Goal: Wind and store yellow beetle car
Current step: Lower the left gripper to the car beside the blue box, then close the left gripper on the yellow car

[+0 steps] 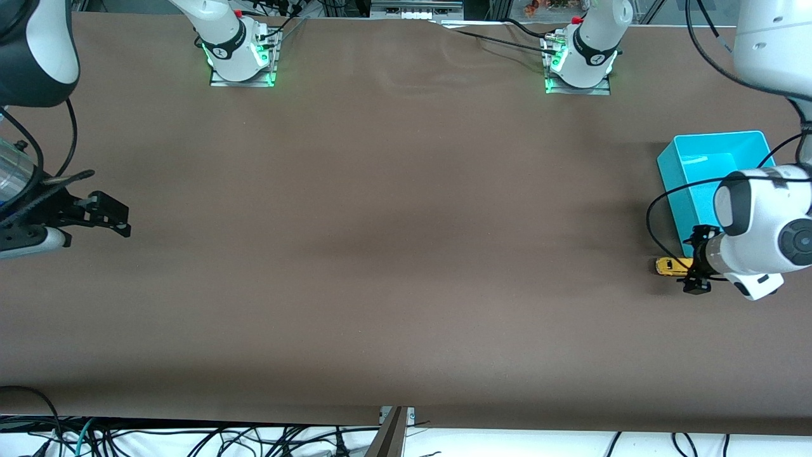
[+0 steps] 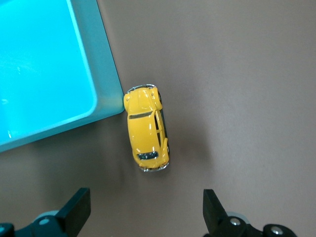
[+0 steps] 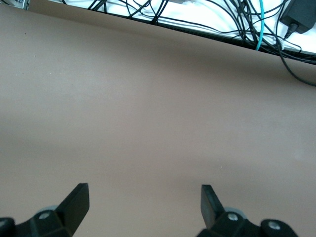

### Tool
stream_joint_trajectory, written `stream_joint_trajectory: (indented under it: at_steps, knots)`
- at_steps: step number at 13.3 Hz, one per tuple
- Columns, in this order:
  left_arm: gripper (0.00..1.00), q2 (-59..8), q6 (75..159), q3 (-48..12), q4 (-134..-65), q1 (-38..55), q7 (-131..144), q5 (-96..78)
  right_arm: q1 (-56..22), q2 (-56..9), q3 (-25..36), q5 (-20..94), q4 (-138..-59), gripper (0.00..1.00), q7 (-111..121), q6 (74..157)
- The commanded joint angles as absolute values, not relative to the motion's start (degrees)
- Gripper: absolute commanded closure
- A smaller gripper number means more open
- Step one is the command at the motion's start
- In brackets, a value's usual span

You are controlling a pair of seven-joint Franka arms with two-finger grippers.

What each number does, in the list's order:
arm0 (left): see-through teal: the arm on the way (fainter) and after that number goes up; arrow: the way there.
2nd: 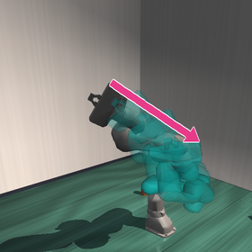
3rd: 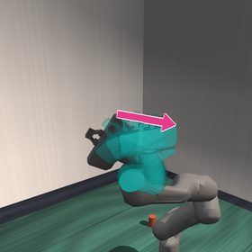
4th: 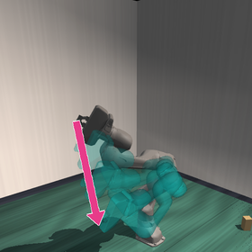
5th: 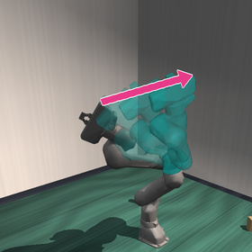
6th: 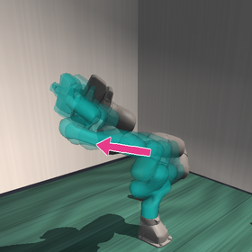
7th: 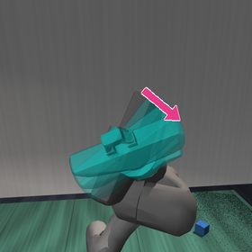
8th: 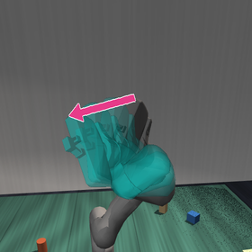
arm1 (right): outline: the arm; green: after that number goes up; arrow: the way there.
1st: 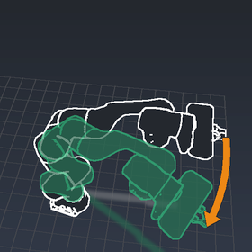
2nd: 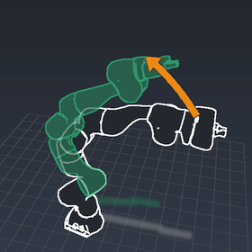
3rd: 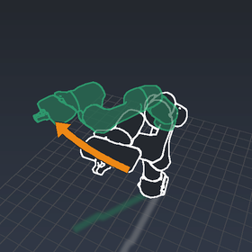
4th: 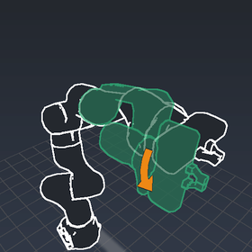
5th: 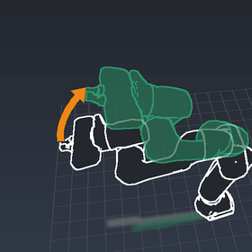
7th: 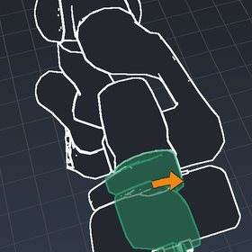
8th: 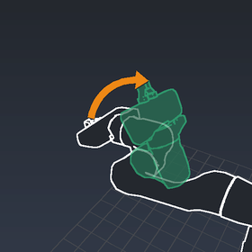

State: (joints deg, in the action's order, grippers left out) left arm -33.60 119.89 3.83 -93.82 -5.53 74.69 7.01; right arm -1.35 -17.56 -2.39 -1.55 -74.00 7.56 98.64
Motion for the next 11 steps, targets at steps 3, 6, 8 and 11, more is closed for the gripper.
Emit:
stream_joint_trajectory:
  at_steps: [3,6,8,11]
  knots:
    - [0.0,-35.9,123.9,4.2,-94.0,-7.1,80.1,8.8,-1.1,-14.1,-1.9,-3.5,-74.8,0.0,7.1,91.1]
    - [0.0,-35.6,129.7,4.4,-98.1,-7.1,83.2,8.8,-0.2,-11.3,-1.9,-3.3,-79.5,0.0,6.0,88.8]
    - [0.0,-35.4,132.3,4.5,-100.2,-7.1,84.0,8.9,0.1,-9.0,-1.9,-3.4,-83.0,0.0,4.2,88.8]
    - [0.0,-35.2,136.4,4.9,-103.9,-7.2,83.9,9.1,1.0,-4.5,-2.1,-3.4,-89.6,0.0,3.8,88.9]
